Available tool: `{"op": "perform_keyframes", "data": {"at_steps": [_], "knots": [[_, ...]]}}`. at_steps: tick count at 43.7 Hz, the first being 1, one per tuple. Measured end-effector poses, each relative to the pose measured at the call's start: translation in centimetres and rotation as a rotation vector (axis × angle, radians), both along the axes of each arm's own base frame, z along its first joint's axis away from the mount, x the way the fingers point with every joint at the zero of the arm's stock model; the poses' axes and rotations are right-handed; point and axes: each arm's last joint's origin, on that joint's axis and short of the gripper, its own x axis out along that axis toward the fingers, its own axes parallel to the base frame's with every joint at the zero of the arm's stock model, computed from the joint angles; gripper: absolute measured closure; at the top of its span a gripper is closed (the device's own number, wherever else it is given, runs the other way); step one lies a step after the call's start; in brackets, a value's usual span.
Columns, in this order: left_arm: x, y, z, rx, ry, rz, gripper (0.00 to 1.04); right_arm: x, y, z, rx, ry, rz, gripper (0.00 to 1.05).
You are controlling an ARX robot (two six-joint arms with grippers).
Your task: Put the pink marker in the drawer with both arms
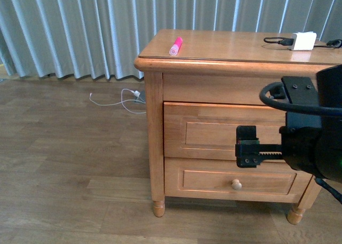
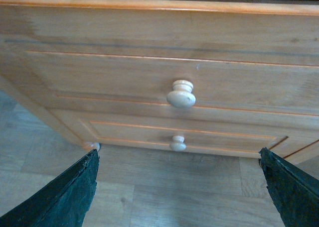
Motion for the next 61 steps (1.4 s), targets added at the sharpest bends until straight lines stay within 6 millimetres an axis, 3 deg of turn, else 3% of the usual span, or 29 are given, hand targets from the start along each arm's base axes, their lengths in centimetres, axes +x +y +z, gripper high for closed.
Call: {"op": "perform_keyframes", "data": {"at_steps": [7, 15, 27, 41, 53, 61], "knots": [[0.0, 0.0, 0.0, 0.000, 0.000, 0.000, 0.06, 3.5, 0.8, -1.3, 0.008, -0.013, -0.041, 0.09], [0.0, 0.0, 0.0, 0.000, 0.000, 0.000, 0.06, 6.3, 1.4, -2.8, 0.011, -0.016, -0.065, 0.09], [0.0, 0.0, 0.0, 0.000, 0.000, 0.000, 0.06, 7.9, 1.1, -4.9, 0.001, -0.005, -0.094, 0.09], [0.0, 0.0, 0.0, 0.000, 0.000, 0.000, 0.06, 8.1, 0.9, -4.9, 0.000, -0.027, -0.107, 0.09], [0.0, 0.0, 0.0, 0.000, 0.000, 0.000, 0.06, 8.0, 1.0, -4.9, -0.006, -0.033, -0.104, 0.42], [0.0, 0.0, 0.0, 0.000, 0.000, 0.000, 0.06, 7.2, 0.9, -4.9, -0.003, -0.011, -0.086, 0.78]]}}
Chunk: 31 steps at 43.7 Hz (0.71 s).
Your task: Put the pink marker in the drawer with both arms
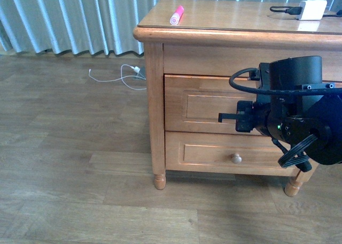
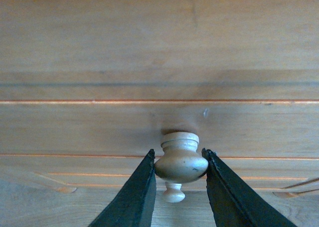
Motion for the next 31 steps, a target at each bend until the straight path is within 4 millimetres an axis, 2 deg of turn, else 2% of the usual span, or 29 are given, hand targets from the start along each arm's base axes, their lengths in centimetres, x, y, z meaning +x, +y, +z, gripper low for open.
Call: {"op": "perform_keyframes", "data": {"at_steps": [2, 8, 25, 29, 31], "knots": [[0.0, 0.0, 0.0, 0.000, 0.000, 0.000, 0.06, -0.4, 0.0, 0.1, 0.002, 0.008, 0.006, 0.82], [0.0, 0.0, 0.0, 0.000, 0.000, 0.000, 0.06, -2.5, -0.2, 0.6, 0.029, 0.066, 0.047, 0.82], [0.0, 0.0, 0.0, 0.000, 0.000, 0.000, 0.06, -11.3, -0.5, 1.9, 0.047, 0.212, 0.177, 0.85], [0.0, 0.0, 0.0, 0.000, 0.000, 0.000, 0.06, -13.2, -0.5, 1.7, 0.066, 0.245, 0.203, 0.96], [0.0, 0.0, 0.0, 0.000, 0.000, 0.000, 0.06, -13.6, -0.3, 1.9, 0.068, 0.245, 0.213, 0.96]]}}
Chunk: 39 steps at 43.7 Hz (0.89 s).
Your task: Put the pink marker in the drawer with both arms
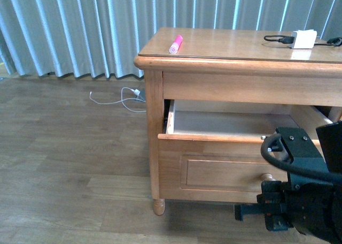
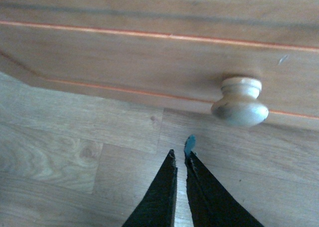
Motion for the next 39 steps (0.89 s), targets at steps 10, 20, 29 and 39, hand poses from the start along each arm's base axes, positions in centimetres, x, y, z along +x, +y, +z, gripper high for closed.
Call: {"op": "perform_keyframes", "data": {"at_steps": [10, 20, 29, 39], "knots": [[0.0, 0.0, 0.0, 0.000, 0.000, 0.000, 0.06, -3.0, -0.6, 3.0, 0.064, -0.053, 0.001, 0.61], [0.0, 0.0, 0.0, 0.000, 0.000, 0.000, 0.06, -6.0, -3.4, 7.1, 0.135, -0.122, -0.042, 0.25], [0.0, 0.0, 0.0, 0.000, 0.000, 0.000, 0.06, -10.5, -7.9, 11.7, 0.217, -0.254, -0.108, 0.09], [0.0, 0.0, 0.0, 0.000, 0.000, 0.000, 0.06, -13.8, -9.8, 12.1, 0.197, -0.363, -0.161, 0.09]]}}
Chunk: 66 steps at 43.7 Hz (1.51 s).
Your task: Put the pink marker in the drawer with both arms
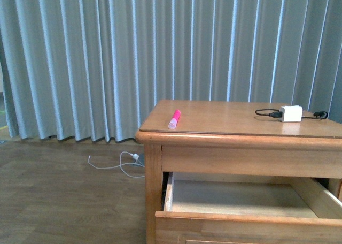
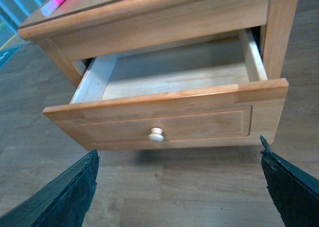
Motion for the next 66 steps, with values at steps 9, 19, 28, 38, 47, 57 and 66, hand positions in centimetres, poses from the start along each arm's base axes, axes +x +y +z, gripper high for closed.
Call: {"op": "perform_keyframes", "data": {"at_steps": [9, 19, 28, 38, 47, 57, 66], "knots": [[0.0, 0.0, 0.0, 0.000, 0.000, 0.000, 0.06, -0.4, 0.1, -0.8, -0.154, -0.205, -0.132, 0.24], [0.0, 0.0, 0.0, 0.000, 0.000, 0.000, 0.06, -1.8, 0.1, -1.6, -0.239, -0.329, -0.169, 0.68], [0.0, 0.0, 0.0, 0.000, 0.000, 0.000, 0.06, -2.6, 0.1, -2.1, -0.245, -0.331, -0.168, 1.02], [0.0, 0.0, 0.0, 0.000, 0.000, 0.000, 0.06, -3.2, 0.1, -2.5, -0.250, -0.333, -0.167, 0.95], [0.0, 0.0, 0.0, 0.000, 0.000, 0.000, 0.06, -3.2, 0.1, -2.5, -0.250, -0.337, -0.168, 0.63], [0.0, 0.0, 0.0, 0.000, 0.000, 0.000, 0.06, -3.2, 0.1, -2.5, -0.250, -0.337, -0.167, 0.24], [0.6, -0.4, -0.2, -0.073, 0.064, 0.184, 0.06, -3.2, 0.1, -2.5, -0.250, -0.337, -0.168, 0.09]]}}
